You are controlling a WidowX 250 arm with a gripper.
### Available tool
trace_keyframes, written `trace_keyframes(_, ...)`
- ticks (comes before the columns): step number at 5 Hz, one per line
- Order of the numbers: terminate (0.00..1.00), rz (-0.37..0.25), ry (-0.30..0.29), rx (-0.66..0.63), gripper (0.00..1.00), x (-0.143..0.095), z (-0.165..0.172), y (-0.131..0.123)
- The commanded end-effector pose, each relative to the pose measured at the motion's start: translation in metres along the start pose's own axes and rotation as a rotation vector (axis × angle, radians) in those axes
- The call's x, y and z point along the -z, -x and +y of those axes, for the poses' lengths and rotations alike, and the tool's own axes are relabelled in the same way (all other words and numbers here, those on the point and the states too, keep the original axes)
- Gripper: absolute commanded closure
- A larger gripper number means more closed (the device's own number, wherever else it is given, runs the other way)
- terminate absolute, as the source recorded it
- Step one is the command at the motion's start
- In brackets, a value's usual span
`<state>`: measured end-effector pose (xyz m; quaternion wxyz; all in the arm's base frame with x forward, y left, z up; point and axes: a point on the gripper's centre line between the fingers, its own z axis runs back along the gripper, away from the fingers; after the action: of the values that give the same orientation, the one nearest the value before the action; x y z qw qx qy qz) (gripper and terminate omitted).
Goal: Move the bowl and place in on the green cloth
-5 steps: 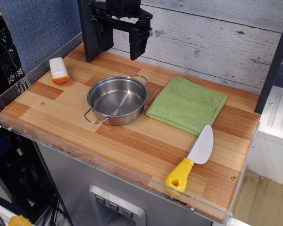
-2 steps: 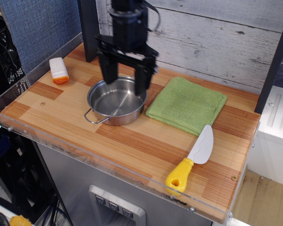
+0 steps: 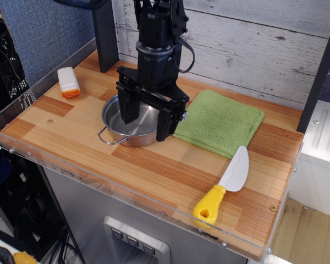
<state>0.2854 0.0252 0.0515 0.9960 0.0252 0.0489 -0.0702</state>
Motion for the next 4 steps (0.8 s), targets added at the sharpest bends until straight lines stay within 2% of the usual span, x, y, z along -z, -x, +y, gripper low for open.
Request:
trace_keyframes(1,0.0,0.055,-0.002,-0.043,0.0,0.018,0.026,-0.011)
trace_keyframes(2,0.0,0.085,-0.003,-0.044,0.0,0.028,0.029,-0.015)
trace_keyframes(3,0.0,0.075,-0.004,-0.048,1.0,0.029,0.03,-0.015)
trace_keyframes(4,0.0,0.064,-0.022,-0.031,1.0,0.025,0.028,-0.013)
